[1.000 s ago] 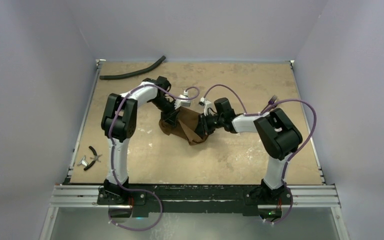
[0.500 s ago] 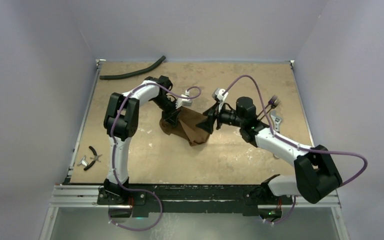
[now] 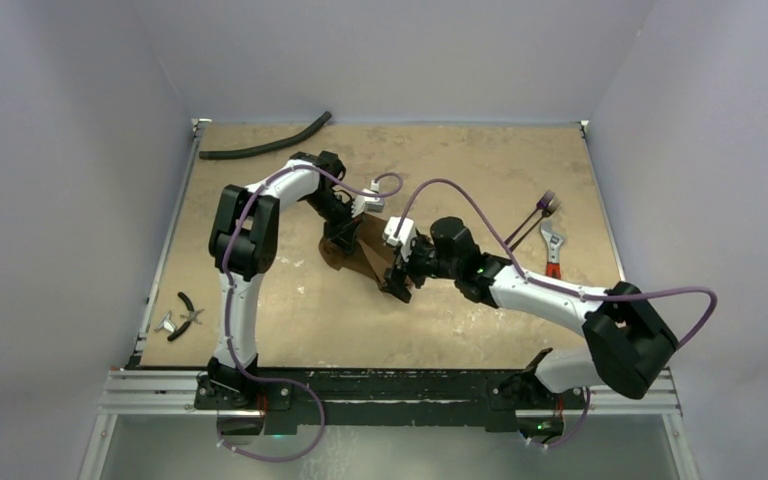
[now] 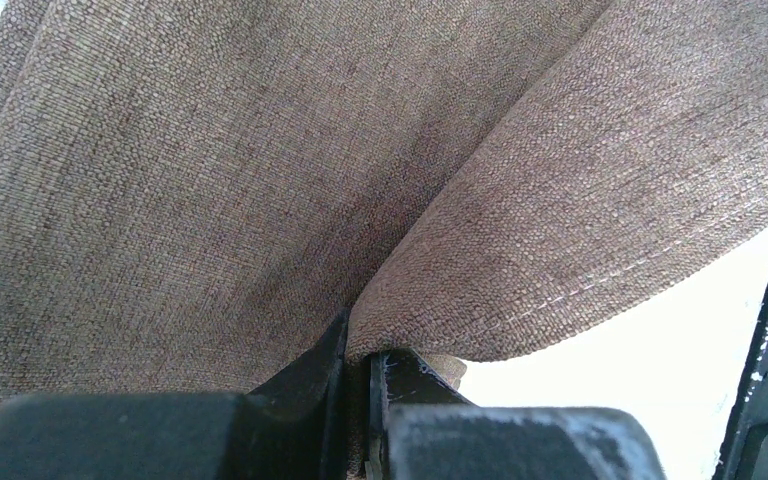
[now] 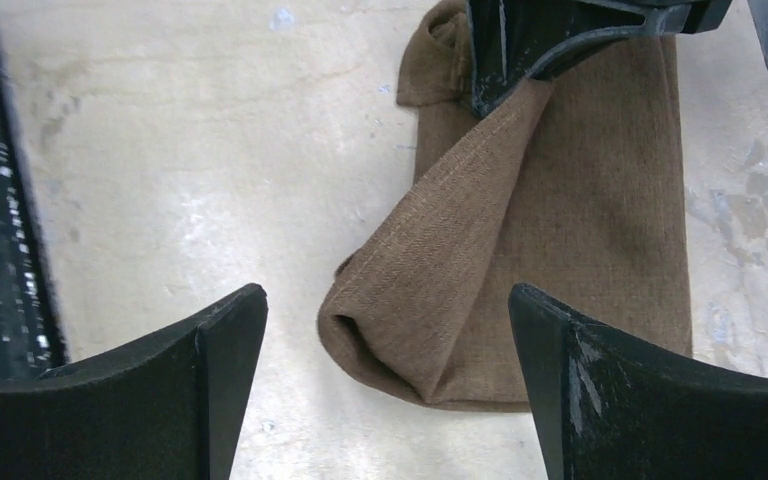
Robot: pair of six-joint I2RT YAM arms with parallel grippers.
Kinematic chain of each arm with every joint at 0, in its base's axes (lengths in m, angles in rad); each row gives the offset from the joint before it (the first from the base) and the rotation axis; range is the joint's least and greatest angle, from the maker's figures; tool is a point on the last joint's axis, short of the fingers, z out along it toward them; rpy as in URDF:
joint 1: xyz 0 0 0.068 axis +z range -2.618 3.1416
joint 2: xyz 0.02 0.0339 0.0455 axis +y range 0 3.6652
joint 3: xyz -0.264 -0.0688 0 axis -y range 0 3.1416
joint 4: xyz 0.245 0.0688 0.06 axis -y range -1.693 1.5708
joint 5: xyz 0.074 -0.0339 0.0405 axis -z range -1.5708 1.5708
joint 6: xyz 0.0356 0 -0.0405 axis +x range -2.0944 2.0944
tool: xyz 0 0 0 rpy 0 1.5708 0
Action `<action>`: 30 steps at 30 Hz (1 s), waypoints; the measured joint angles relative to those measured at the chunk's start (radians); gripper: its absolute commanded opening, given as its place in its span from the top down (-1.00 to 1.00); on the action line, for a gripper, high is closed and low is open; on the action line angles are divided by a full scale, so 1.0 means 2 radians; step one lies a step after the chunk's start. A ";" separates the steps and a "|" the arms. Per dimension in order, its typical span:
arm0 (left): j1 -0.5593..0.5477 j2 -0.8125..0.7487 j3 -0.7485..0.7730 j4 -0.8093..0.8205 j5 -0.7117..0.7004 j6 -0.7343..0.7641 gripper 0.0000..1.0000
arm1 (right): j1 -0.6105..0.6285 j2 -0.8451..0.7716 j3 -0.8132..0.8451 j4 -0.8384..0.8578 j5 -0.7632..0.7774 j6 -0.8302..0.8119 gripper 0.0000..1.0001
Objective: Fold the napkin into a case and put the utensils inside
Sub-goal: Smooth out the 2/3-rectangle-folded napkin at the center of the board.
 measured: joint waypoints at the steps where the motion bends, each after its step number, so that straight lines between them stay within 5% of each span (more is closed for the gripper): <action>1: 0.000 0.000 0.000 0.000 0.000 0.001 1.00 | 0.002 0.005 0.005 -0.007 0.008 -0.010 -0.86; 11: 0.000 0.006 0.009 -0.010 0.000 0.003 1.00 | 0.020 0.108 0.057 -0.037 0.047 -0.063 -0.58; 15: 0.000 0.006 0.009 -0.011 0.000 0.005 0.95 | 0.020 0.108 0.057 -0.033 0.060 -0.058 0.10; 17: 0.000 0.006 0.009 -0.011 0.000 0.005 0.79 | 0.020 0.108 0.057 -0.028 0.066 -0.046 0.51; 20: 0.000 0.006 0.009 -0.012 0.000 0.007 0.51 | 0.018 0.108 0.056 -0.020 0.073 -0.025 0.82; 21: 0.000 0.006 0.009 -0.013 0.001 0.009 0.33 | 0.014 0.109 0.056 -0.018 0.073 -0.015 0.86; 29: -0.002 0.002 0.013 -0.041 0.002 0.016 -0.07 | -0.021 0.120 0.049 -0.008 0.072 0.034 0.85; 30: -0.002 0.002 0.017 -0.048 0.000 0.017 -0.25 | -0.026 0.120 0.047 -0.009 0.072 0.039 0.84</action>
